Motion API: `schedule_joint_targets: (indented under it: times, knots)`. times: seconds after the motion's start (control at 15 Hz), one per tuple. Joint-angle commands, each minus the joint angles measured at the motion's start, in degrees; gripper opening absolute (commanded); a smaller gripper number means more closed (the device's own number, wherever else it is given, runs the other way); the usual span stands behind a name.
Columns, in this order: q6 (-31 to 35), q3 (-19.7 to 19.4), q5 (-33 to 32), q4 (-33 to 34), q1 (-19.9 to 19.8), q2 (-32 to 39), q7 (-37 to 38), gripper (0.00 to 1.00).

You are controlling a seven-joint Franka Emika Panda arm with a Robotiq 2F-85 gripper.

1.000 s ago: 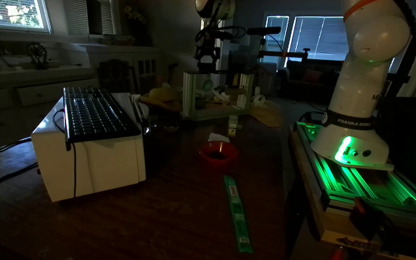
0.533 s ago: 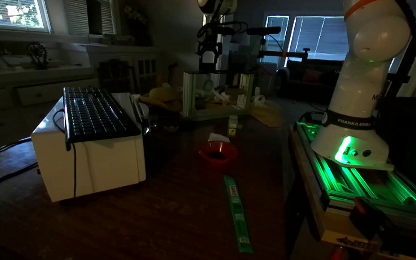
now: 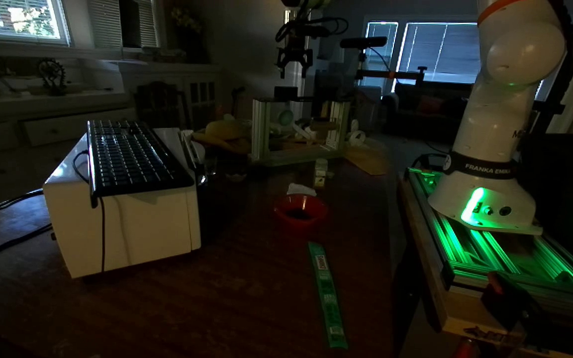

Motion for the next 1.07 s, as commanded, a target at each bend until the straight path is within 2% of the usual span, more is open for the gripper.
schedule_joint_targets:
  times: [0.0,0.2,0.6,1.0]
  knots:
    - [-3.83,-0.56,-1.46,-4.15,1.36,-5.22,3.47,1.00]
    - [-2.15,0.05,-1.03,-9.89,1.86,-10.23,2.02,1.00]
    - [6.03,2.23,-2.09,-27.41,4.74,-23.58,-2.85,1.00]
    - [10.28,6.47,-4.57,-40.06,7.81,-33.98,-4.31,1.00]
